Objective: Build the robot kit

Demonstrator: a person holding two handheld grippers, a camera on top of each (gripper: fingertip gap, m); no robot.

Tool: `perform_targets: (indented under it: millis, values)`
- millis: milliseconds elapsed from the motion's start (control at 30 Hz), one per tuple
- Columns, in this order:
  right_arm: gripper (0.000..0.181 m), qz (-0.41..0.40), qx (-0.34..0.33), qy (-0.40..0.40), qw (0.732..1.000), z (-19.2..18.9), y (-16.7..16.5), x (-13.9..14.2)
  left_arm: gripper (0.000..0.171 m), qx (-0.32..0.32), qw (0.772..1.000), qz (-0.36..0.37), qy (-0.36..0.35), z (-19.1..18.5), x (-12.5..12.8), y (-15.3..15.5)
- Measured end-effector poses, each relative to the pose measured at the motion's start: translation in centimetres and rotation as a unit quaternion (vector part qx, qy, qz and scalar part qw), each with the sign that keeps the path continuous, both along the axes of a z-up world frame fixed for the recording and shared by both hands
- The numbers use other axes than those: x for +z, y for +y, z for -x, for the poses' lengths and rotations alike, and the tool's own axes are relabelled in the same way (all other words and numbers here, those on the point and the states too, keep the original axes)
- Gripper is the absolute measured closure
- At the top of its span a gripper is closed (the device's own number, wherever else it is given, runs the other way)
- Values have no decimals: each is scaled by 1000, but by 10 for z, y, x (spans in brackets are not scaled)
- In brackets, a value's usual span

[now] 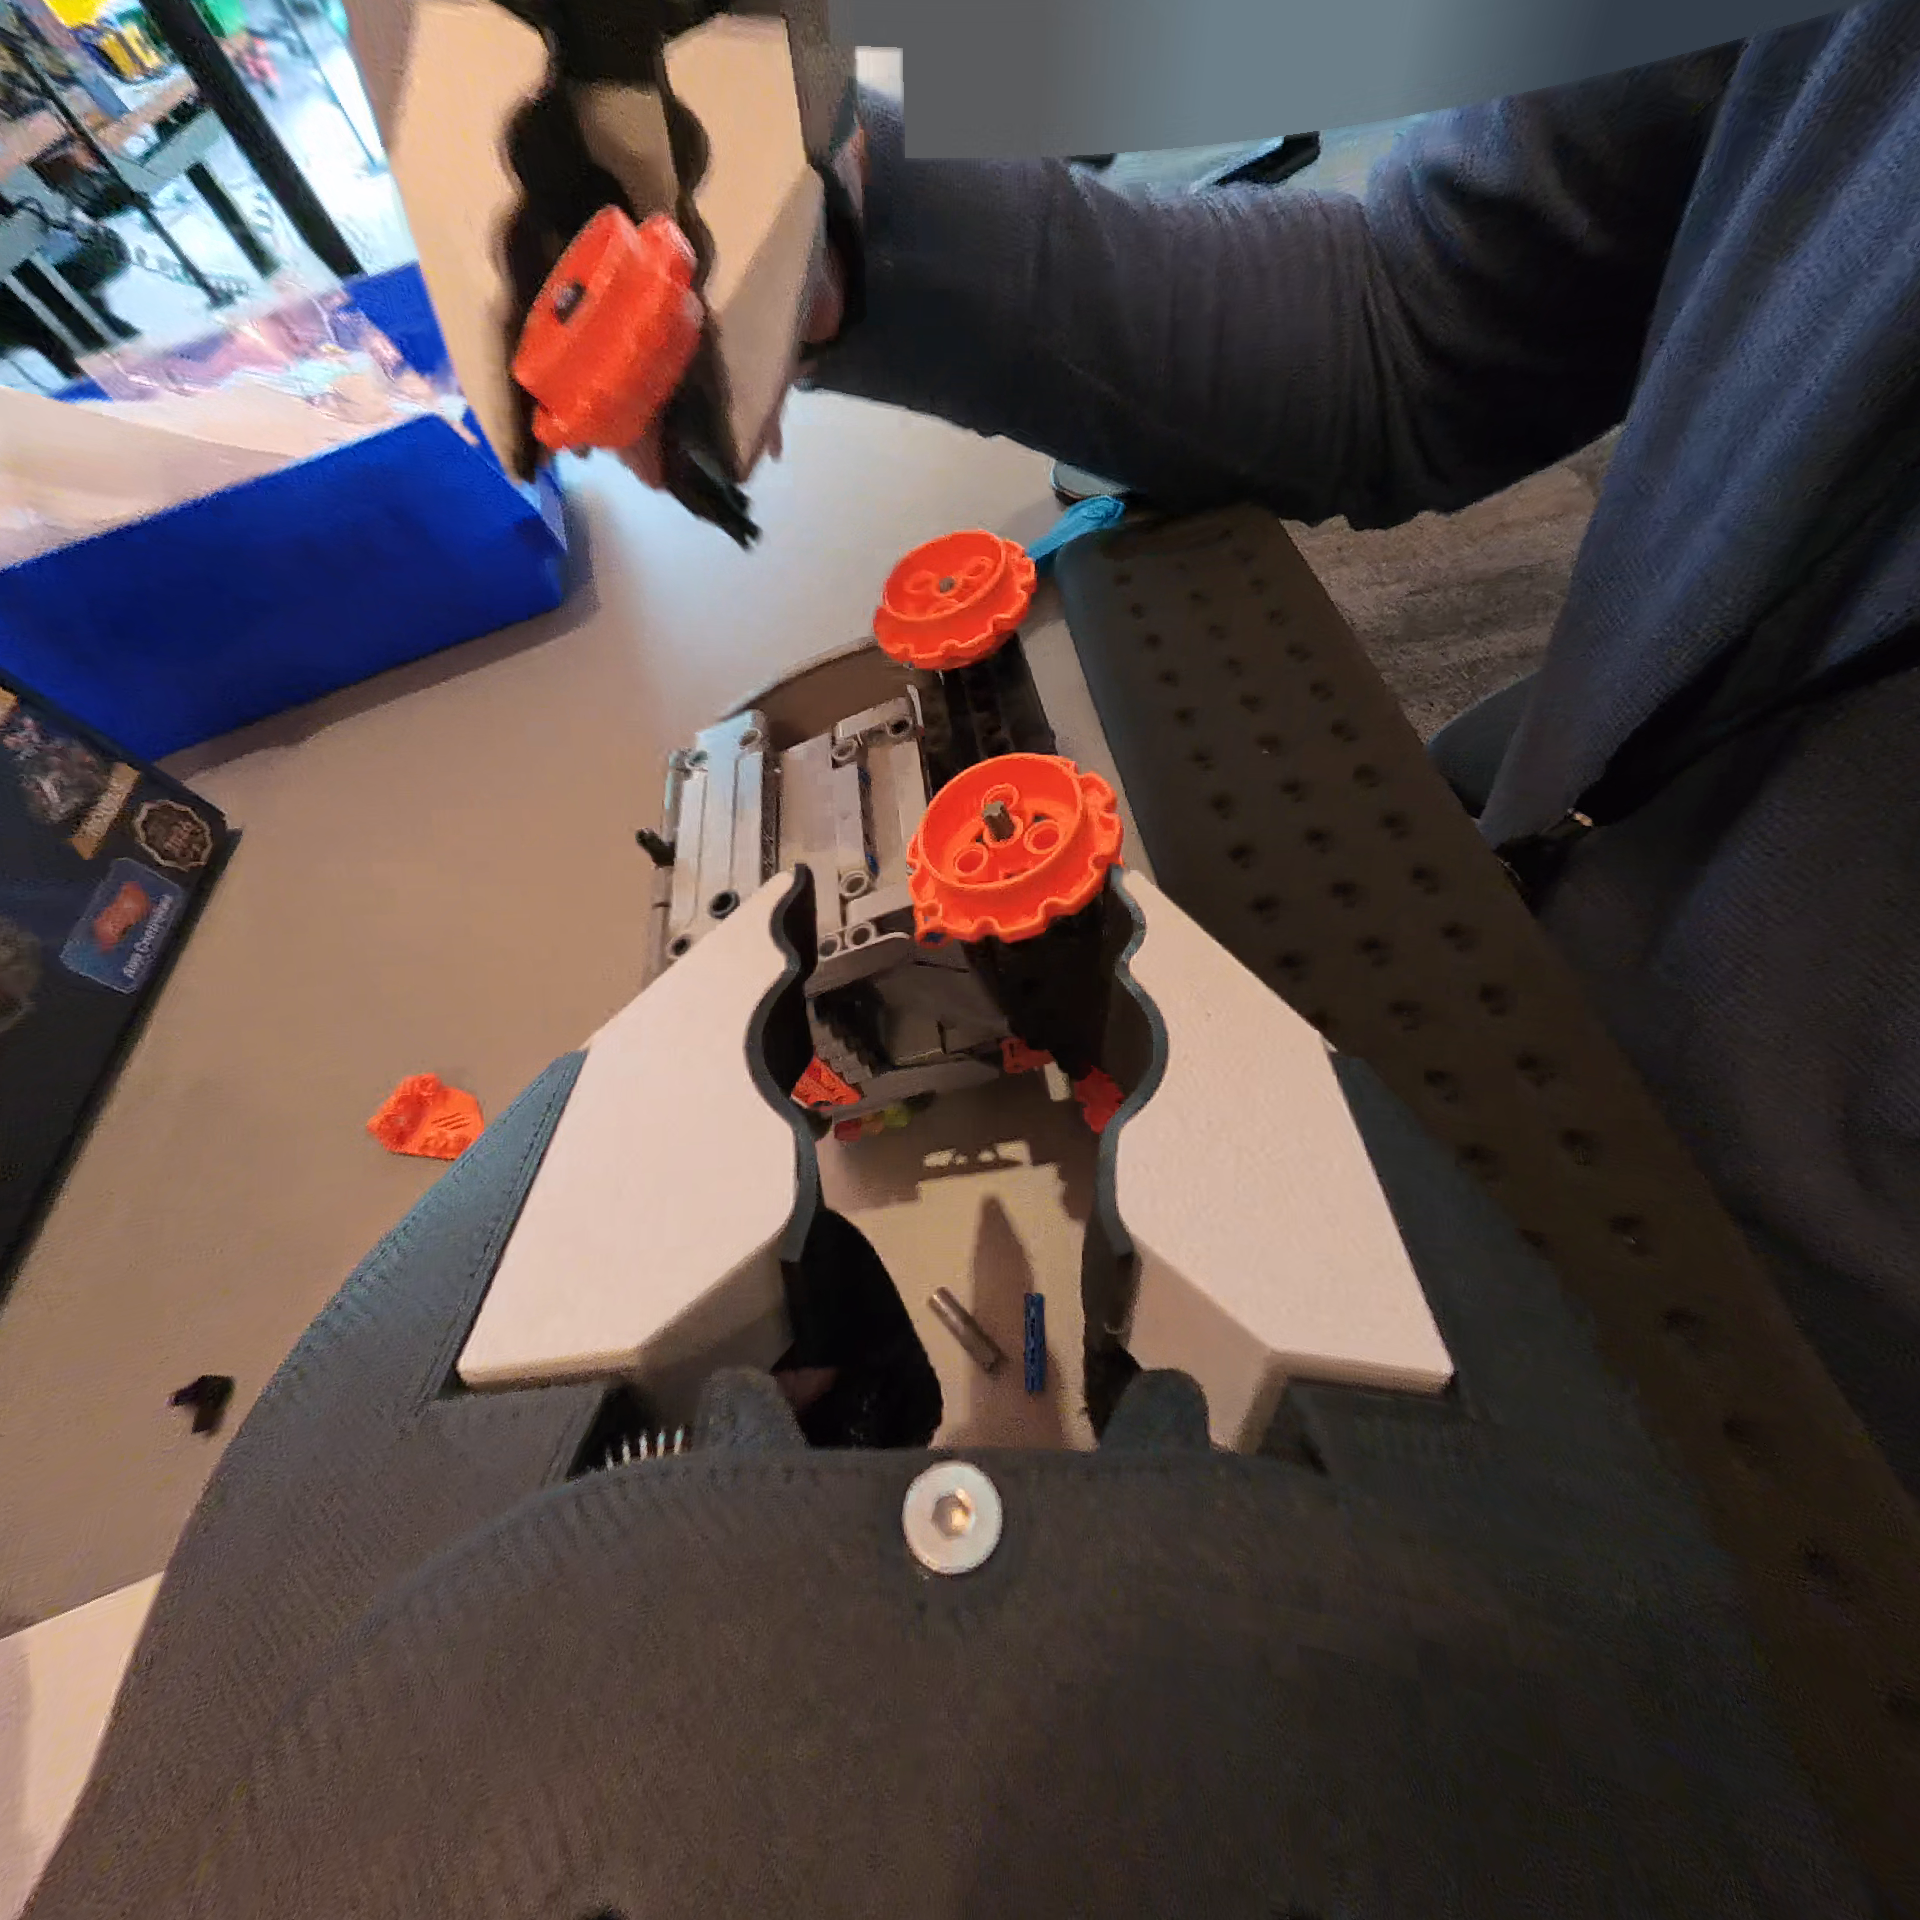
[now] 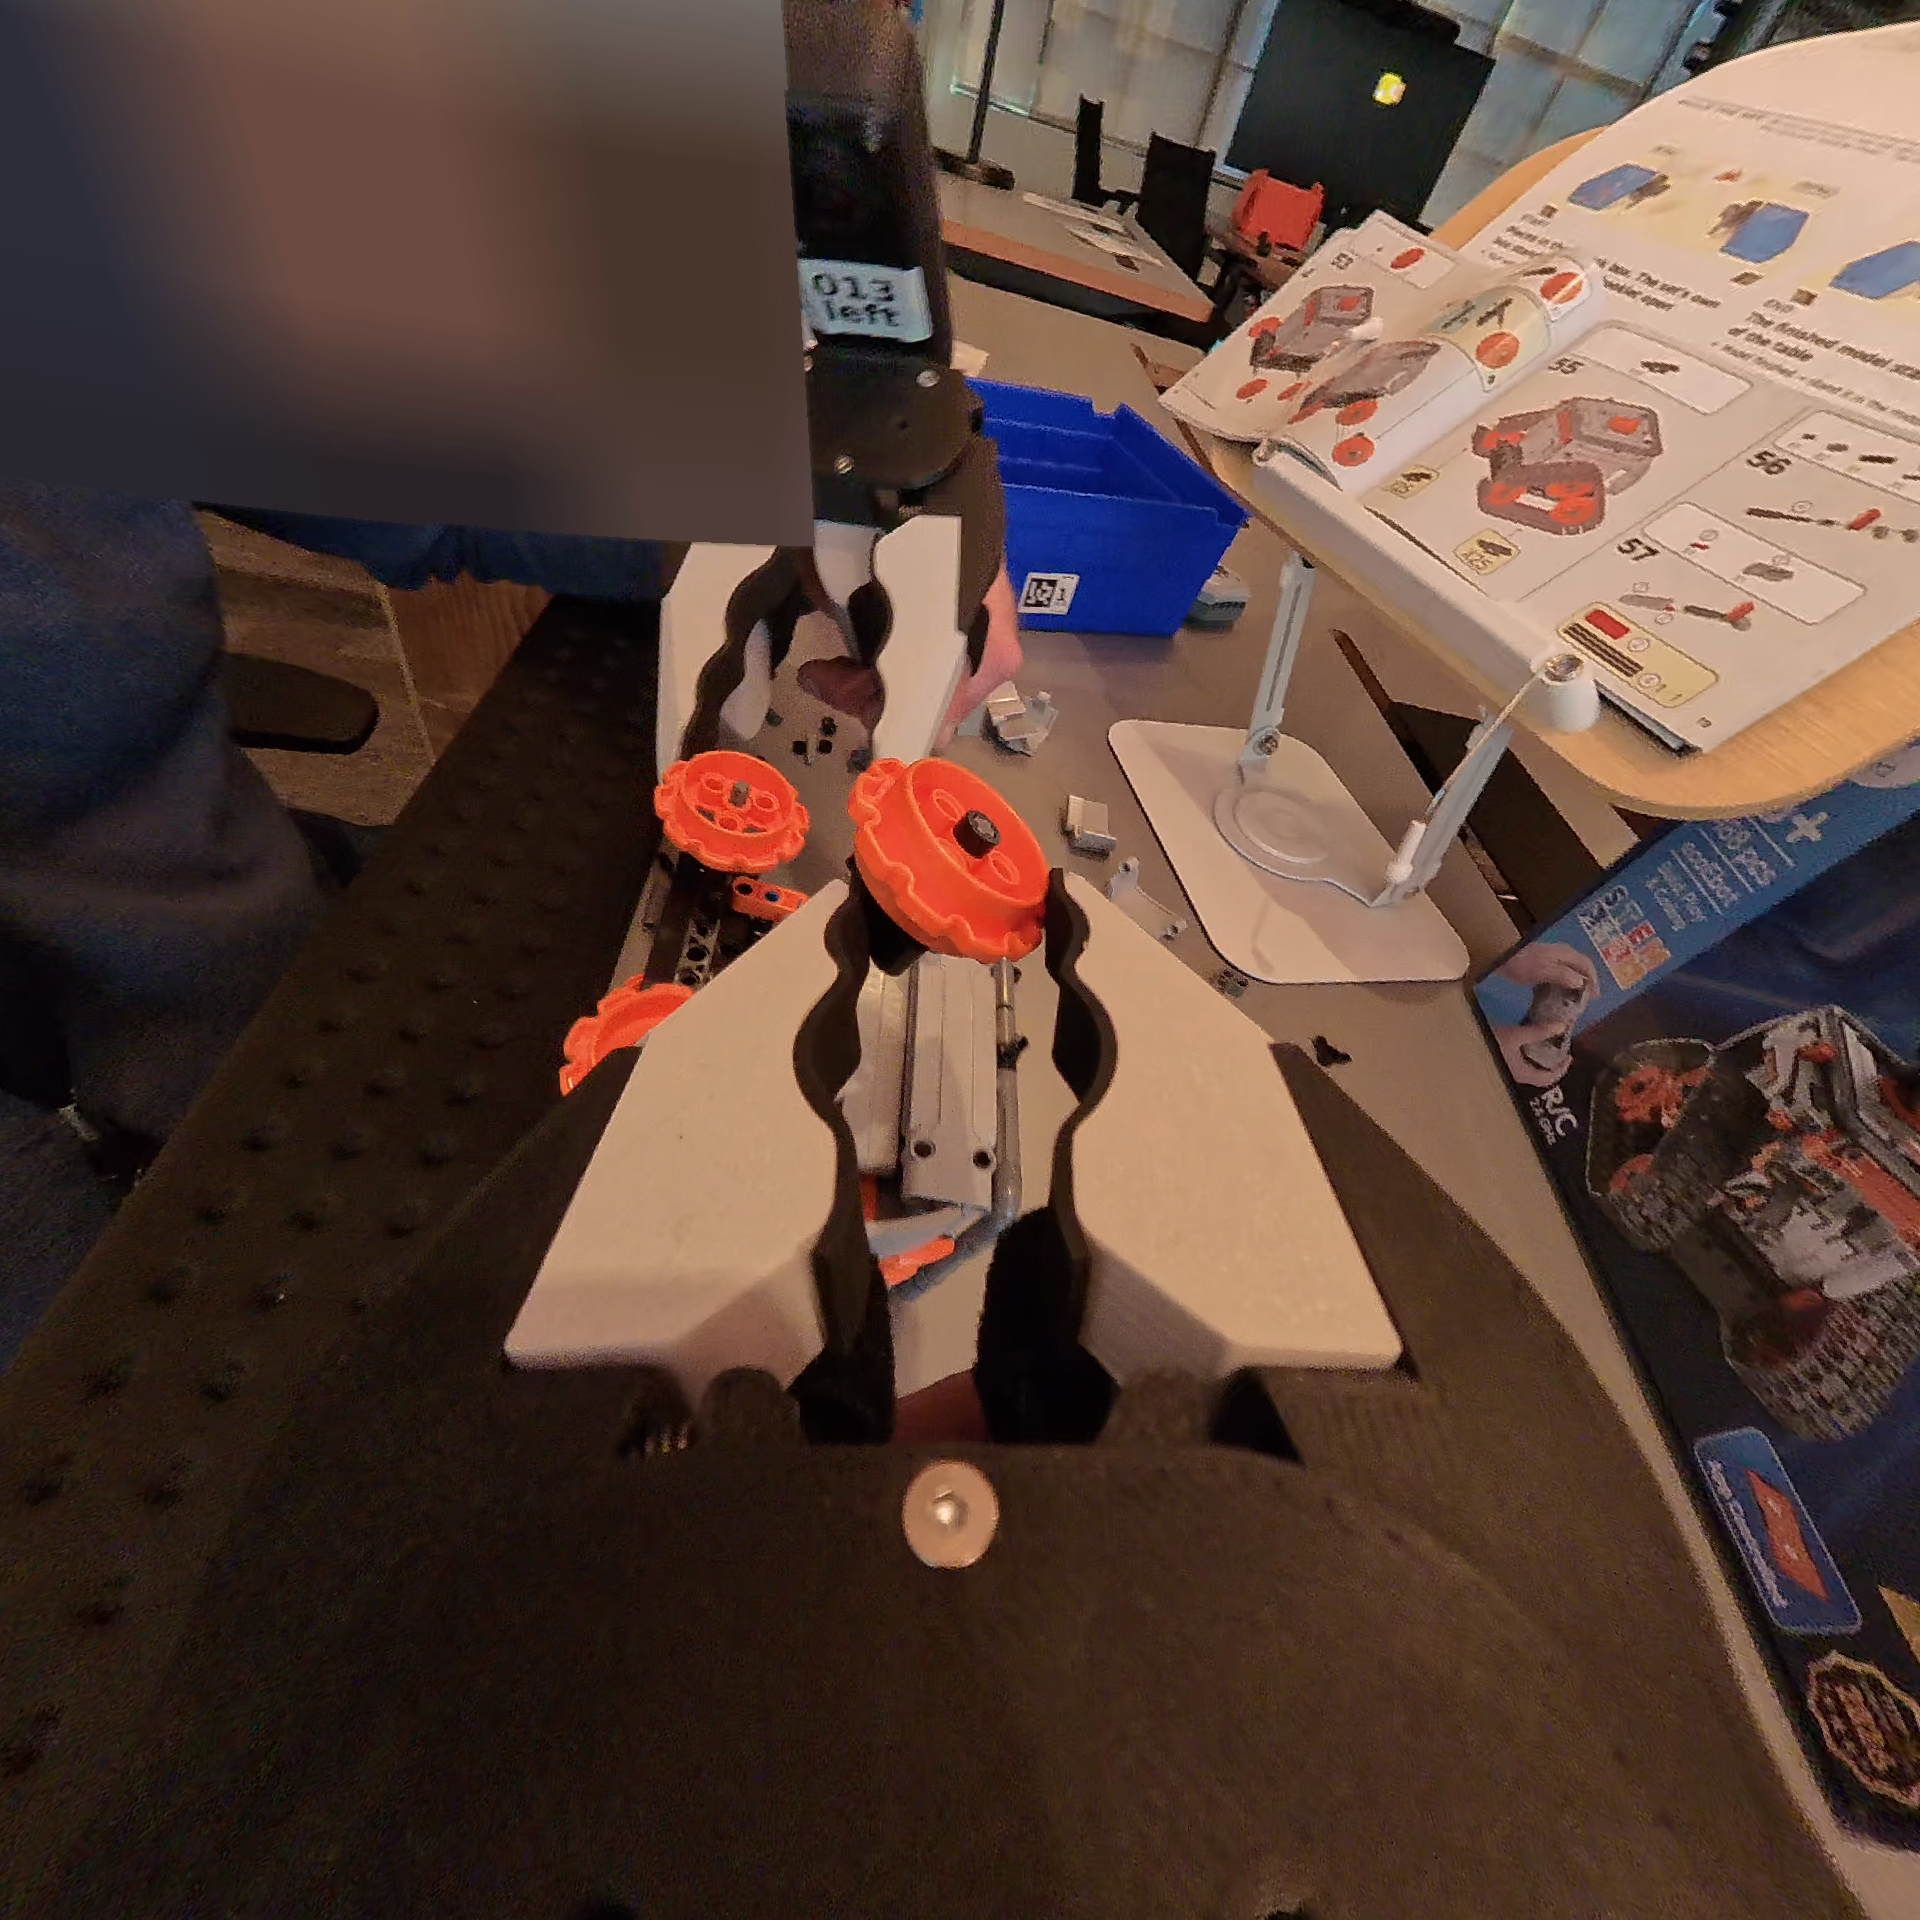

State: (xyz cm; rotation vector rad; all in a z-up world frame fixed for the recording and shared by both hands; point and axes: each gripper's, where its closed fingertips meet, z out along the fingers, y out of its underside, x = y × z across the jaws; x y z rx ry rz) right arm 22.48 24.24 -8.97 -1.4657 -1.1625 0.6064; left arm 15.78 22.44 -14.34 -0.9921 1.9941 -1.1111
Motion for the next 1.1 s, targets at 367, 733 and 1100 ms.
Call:
perform_targets:
  millis: [367, 733, 1100]
  values:
    - [150, -26, 38, -29, 999, 21, -1, 6, 133, 76, 994, 36, -64, -30, 44, 17]
    - [148, -66, 2, -64, 996, 26, 13, 8, 163, 114, 987, 32, -108, -46, 48, 14]
    - [135, -166, -127, -141, 968, 16, 26, 31, 166, 239, 954, -108, -145, -43, 60, 45]
